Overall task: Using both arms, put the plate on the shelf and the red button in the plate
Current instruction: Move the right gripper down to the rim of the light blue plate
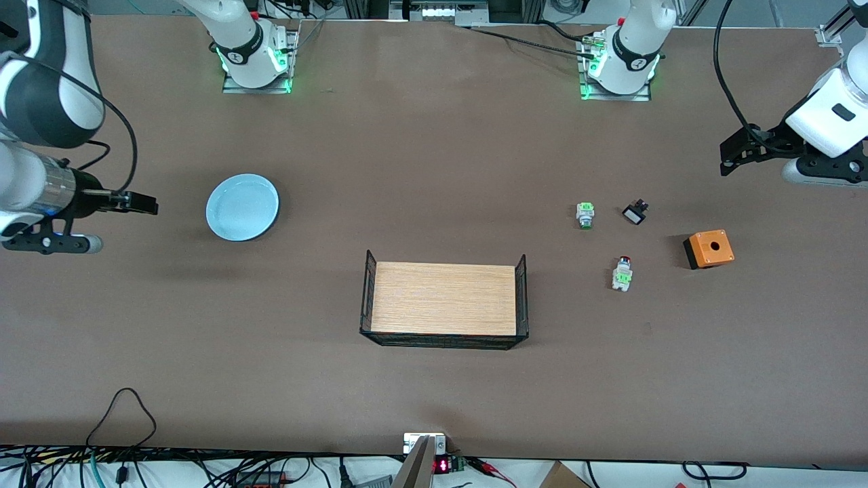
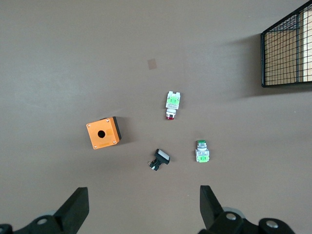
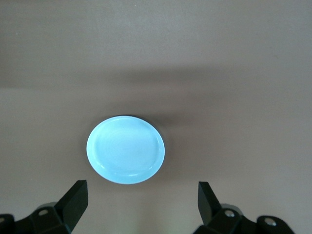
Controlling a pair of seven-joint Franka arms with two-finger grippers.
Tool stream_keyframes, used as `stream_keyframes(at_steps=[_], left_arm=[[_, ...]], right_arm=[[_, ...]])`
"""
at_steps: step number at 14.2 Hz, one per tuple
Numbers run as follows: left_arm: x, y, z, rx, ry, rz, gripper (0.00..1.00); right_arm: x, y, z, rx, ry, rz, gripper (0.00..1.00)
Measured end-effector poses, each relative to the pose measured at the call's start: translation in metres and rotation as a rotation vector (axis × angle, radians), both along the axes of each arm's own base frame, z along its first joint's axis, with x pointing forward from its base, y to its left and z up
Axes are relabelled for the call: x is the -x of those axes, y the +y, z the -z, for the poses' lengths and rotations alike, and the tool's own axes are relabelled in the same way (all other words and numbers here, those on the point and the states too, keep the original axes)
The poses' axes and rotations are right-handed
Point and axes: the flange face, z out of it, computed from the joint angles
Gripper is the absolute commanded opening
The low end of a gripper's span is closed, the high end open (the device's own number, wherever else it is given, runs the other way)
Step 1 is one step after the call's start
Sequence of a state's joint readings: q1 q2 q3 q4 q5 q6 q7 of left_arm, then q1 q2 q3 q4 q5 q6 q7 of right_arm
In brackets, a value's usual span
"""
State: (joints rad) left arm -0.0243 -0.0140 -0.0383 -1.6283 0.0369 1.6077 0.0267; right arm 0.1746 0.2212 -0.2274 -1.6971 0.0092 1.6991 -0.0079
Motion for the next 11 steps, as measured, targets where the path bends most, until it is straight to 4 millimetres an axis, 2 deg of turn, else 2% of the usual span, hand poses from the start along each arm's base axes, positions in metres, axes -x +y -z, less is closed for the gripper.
stream_keyframes(at_steps=[4,8,11], left_arm=[[0.000,0.000,0.000,0.000,0.001,0.000,1.00],[0.001,0.000,0.001,-0.001,0.011,-0.001,1.00],[0.001,0.001,0.001,-0.001,0.012,-0.002,1.00]], right_arm=[[0.026,-0.010,0.046,-0.009,0.039,0.022,1.00],[0.058,-0.039,0.099,-0.016,0.078,0.080,1.00],[0.077,-0.041,0.140,-0.015,0.068,0.086,1.00]])
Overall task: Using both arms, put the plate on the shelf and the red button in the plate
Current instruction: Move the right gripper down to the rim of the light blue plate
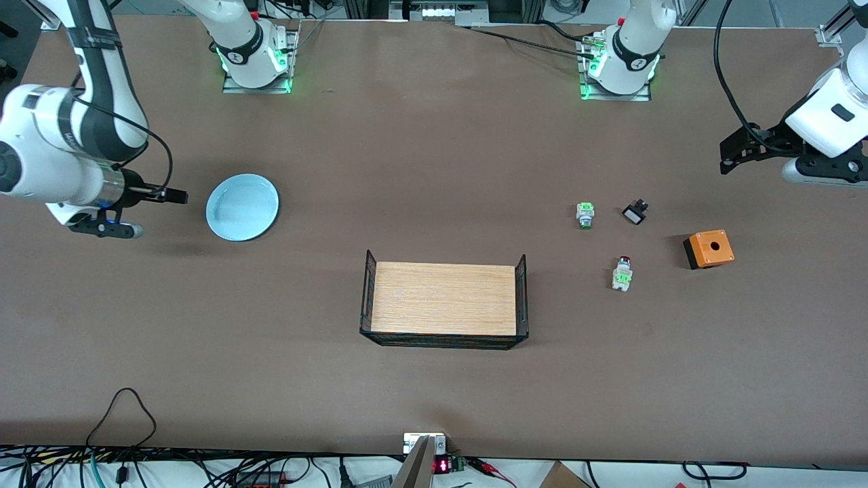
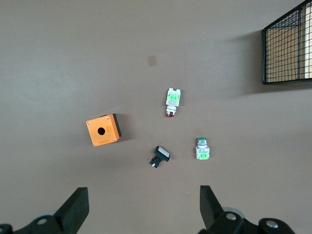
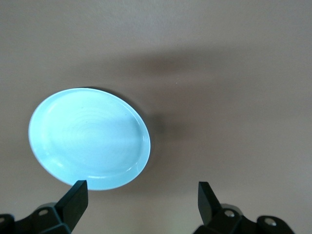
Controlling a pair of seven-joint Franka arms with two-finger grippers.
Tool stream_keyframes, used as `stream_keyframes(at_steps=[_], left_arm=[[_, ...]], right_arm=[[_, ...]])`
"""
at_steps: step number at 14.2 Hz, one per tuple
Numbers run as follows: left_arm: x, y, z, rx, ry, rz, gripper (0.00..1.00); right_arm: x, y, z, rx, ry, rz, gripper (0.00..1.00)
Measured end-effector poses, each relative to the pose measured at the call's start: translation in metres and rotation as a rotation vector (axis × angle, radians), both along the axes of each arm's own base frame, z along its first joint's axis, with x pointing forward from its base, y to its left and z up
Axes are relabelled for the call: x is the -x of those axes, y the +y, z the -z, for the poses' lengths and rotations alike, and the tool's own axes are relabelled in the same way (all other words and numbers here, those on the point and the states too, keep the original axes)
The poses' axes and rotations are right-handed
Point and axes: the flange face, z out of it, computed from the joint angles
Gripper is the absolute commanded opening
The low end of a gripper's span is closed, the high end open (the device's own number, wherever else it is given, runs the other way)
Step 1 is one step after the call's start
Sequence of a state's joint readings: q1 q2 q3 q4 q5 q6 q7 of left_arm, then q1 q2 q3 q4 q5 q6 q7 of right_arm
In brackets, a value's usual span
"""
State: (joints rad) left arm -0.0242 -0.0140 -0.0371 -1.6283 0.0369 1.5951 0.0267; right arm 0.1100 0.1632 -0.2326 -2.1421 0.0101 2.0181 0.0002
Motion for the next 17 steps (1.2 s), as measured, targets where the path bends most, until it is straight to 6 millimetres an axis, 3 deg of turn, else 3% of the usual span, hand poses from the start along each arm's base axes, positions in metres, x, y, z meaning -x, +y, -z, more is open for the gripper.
stream_keyframes(at_steps=[4,17], left_arm=[[0.000,0.000,0.000,0.000,0.001,0.000,1.00],[0.000,0.000,0.000,0.000,0.001,-0.001,1.00]], right_arm=[[0.024,0.002,0.041,0.005,-0.037,-0.001,1.00],[0.039,0.004,0.100,0.022,0.003,-0.010,1.00]])
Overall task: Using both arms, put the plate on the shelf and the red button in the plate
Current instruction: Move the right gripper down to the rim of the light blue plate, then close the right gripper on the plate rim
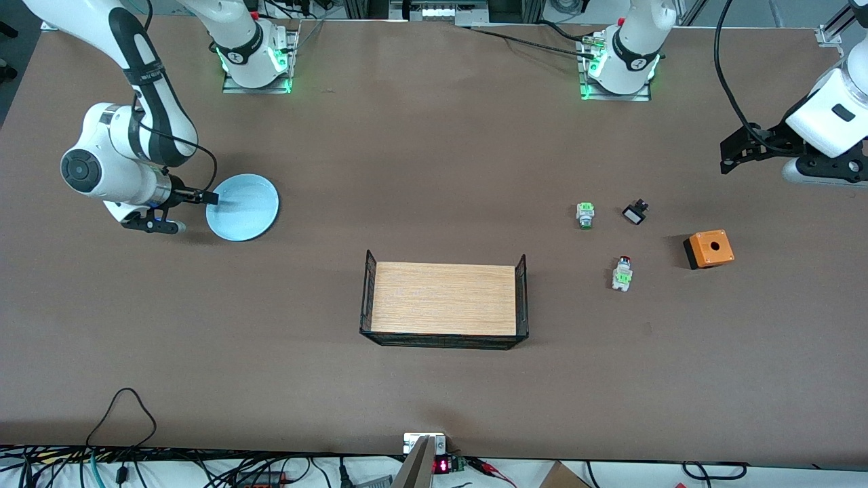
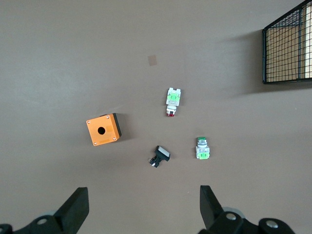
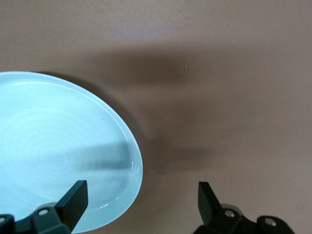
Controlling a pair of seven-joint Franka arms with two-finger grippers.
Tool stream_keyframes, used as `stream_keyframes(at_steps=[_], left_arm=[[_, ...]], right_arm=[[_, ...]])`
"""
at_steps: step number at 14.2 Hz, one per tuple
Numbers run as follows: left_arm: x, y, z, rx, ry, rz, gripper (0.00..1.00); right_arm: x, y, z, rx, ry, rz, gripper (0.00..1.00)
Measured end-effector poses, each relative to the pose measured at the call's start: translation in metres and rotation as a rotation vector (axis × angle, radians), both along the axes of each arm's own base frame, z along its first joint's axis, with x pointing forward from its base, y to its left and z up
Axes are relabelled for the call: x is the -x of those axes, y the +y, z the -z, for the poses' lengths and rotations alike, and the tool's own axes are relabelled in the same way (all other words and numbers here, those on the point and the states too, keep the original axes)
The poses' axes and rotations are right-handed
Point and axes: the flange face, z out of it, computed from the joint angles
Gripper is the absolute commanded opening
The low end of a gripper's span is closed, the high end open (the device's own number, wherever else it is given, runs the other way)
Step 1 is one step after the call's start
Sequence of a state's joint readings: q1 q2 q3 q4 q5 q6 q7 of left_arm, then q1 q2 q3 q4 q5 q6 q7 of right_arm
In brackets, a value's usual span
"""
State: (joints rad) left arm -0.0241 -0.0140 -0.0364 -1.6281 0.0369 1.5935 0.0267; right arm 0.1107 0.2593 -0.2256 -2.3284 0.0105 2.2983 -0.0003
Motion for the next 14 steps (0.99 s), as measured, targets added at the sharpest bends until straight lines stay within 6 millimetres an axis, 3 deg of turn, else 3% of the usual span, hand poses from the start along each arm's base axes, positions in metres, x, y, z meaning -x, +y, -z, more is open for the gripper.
stream_keyframes(at_steps=[8,11,14], left_arm=[[0.000,0.000,0.000,0.000,0.000,0.000,1.00],[0.000,0.000,0.000,0.000,0.000,0.000,1.00],[0.000,0.000,0.000,0.000,0.000,0.000,1.00]], right_arm=[[0.004,0.000,0.026,0.004,0.030,-0.014,1.00],[0.006,-0.001,0.032,0.004,0.038,-0.016,0.88],[0.006,0.004,0.035,0.001,0.043,-0.029,0.52]])
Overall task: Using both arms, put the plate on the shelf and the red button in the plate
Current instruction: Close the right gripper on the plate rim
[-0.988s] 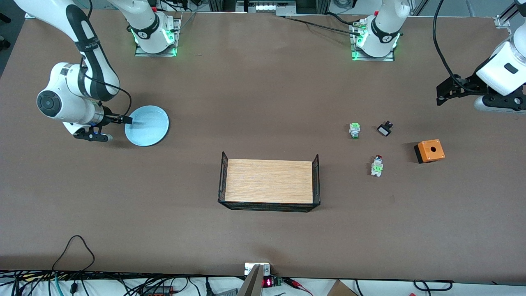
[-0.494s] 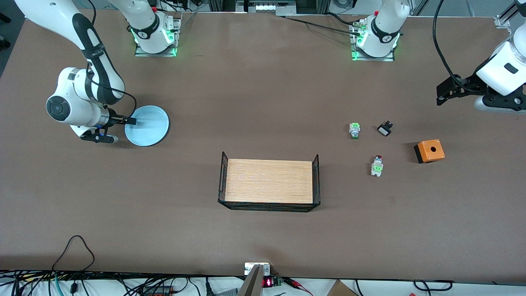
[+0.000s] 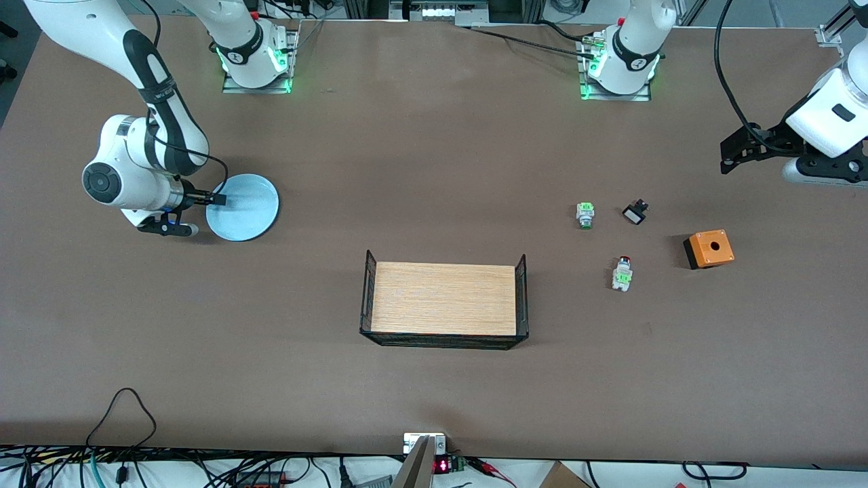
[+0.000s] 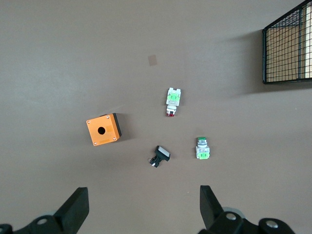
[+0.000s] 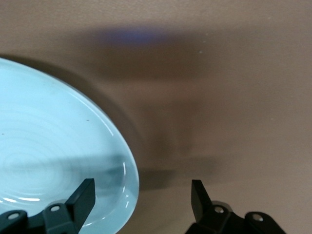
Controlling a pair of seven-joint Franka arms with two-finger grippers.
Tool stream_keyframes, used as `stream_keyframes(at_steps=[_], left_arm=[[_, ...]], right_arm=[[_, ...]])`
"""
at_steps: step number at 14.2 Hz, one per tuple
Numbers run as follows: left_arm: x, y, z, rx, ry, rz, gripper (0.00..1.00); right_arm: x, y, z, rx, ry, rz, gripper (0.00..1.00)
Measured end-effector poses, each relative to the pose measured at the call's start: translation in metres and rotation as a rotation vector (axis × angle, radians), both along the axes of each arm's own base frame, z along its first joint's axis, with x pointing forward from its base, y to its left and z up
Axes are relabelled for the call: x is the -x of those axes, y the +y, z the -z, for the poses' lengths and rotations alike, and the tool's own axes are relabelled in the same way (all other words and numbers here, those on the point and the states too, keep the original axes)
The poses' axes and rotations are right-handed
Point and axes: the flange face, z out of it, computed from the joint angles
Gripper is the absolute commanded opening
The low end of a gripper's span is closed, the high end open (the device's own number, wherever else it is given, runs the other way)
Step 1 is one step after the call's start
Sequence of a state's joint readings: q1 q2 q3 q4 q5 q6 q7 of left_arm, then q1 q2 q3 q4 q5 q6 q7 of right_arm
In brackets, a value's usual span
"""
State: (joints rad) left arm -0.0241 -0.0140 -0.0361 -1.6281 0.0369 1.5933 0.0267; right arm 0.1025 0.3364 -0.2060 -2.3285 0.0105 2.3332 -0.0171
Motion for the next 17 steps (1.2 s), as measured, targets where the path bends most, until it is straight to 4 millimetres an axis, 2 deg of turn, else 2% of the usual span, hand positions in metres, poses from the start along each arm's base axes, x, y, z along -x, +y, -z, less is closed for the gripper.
stream_keyframes(at_steps=[6,11,14,17], left_arm=[[0.000,0.000,0.000,0.000,0.000,0.000,1.00],[0.000,0.000,0.000,0.000,0.000,0.000,1.00],[0.000,0.000,0.000,0.000,-0.001,0.000,1.00],[0.000,0.000,-0.001,0.000,-0.003,0.000,1.00]], right_arm=[[-0.001,0.012,0.001,-0.010,0.001,-0.029,0.00],[-0.010,0.033,-0.008,-0.036,-0.024,-0.048,0.00],[-0.011,0.033,-0.010,-0.070,-0.032,0.002,0.00],[-0.017,0.035,-0.025,-0.082,-0.047,0.011,0.00]])
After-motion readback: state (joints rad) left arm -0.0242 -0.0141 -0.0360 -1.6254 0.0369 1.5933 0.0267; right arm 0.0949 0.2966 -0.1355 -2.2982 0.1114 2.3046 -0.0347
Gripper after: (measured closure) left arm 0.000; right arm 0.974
